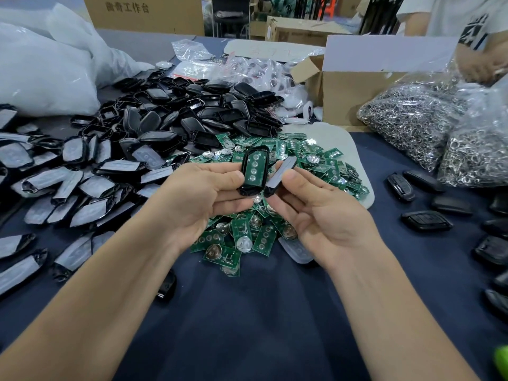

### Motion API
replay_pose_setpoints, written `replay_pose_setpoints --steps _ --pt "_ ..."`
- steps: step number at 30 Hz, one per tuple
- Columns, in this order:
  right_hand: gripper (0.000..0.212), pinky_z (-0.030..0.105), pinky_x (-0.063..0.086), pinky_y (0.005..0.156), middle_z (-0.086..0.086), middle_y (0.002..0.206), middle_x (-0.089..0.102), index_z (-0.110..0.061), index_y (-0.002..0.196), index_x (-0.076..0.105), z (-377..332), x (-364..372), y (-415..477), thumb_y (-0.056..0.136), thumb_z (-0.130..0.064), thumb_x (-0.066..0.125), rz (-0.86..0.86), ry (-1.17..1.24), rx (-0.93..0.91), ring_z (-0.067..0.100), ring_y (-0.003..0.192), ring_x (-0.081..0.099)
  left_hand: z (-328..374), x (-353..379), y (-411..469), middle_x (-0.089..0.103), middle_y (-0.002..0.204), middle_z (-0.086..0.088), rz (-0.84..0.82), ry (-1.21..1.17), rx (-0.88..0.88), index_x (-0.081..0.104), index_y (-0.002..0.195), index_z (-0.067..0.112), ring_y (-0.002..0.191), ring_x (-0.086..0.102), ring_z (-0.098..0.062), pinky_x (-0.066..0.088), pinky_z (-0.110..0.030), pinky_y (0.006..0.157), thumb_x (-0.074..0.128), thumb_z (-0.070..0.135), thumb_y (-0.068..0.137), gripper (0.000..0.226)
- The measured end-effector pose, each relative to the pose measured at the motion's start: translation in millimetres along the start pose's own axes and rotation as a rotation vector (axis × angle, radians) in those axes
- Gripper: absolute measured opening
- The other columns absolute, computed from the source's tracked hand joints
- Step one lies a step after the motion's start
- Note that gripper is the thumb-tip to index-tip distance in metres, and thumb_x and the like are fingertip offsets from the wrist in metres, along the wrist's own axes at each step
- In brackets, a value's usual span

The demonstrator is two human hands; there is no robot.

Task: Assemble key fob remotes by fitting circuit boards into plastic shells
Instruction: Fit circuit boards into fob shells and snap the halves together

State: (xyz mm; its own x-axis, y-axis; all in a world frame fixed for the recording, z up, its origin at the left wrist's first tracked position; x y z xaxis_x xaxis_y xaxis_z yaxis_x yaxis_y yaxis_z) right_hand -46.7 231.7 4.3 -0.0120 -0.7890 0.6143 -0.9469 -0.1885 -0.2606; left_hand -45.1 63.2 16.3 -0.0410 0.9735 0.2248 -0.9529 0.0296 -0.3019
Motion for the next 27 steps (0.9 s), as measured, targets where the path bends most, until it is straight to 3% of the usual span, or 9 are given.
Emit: replay_pose_setpoints --steps 2,11,17,23,27 --pt "0.019 0.029 0.064 0.072 0.013 0.096 0.08 -0.008 0.083 0.082 0 0 0 0.064 -0.009 0.076 -0.011 0.012 0.008 0.02 0.083 0.078 1 1 -1 0.08 0.101 -0.013 0.002 -0.014 -0.003 0.073 0.11 -0.001 0.088 0.08 -0.024 0.061 -0.023 0.061 0.056 0.0 0.101 0.02" --pt "0.032 0.031 0.063 0.083 0.01 0.097 0.08 -0.007 0.098 0.077 0 1 -1 0.066 -0.007 0.074 -0.035 -0.021 -0.005 0.018 0.085 0.078 1 -2 2 0.08 0.102 -0.014 0.028 -0.007 0.014 0.071 0.118 -0.002 0.09 0.079 -0.027 0.062 -0.025 0.063 0.06 0.002 0.099 0.022" --pt "0.033 0.027 0.063 0.077 0.01 0.096 0.08 -0.008 0.097 0.078 0 0 0 0.064 -0.007 0.075 -0.035 -0.051 -0.027 0.016 0.083 0.077 0 -3 4 0.08 0.1 -0.014 0.039 0.04 0.051 0.072 0.117 0.0 0.087 0.079 -0.027 0.062 -0.026 0.066 0.067 0.004 0.096 0.022" --pt "0.053 0.024 0.062 0.073 0.011 0.098 0.08 -0.001 0.112 0.075 1 -2 1 0.061 -0.011 0.078 0.024 -0.142 -0.095 0.015 0.083 0.076 -1 4 -1 0.081 0.101 -0.007 -0.036 0.147 0.148 0.079 0.108 0.01 0.091 0.079 -0.019 0.063 -0.024 0.071 0.065 0.004 0.098 0.018" --pt "0.044 0.027 0.063 0.077 0.009 0.094 0.08 -0.006 0.104 0.078 0 -2 -1 0.06 -0.013 0.08 0.062 -0.228 -0.177 0.018 0.085 0.077 -1 9 -4 0.082 0.099 -0.002 -0.039 0.243 0.233 0.082 0.106 0.016 0.095 0.078 -0.015 0.063 -0.025 0.074 0.071 0.001 0.094 0.022"
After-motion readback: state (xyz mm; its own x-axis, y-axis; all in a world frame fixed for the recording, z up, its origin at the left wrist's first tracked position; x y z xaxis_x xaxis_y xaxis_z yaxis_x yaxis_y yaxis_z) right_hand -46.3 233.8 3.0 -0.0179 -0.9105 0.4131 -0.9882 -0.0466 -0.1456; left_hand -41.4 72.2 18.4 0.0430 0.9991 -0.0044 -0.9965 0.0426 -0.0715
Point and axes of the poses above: each hand's wrist, its own y-axis towards the middle knuckle, its own x-axis out of the palm, z = x × y, the point moved 4 cm from there along y, towards the middle knuckle
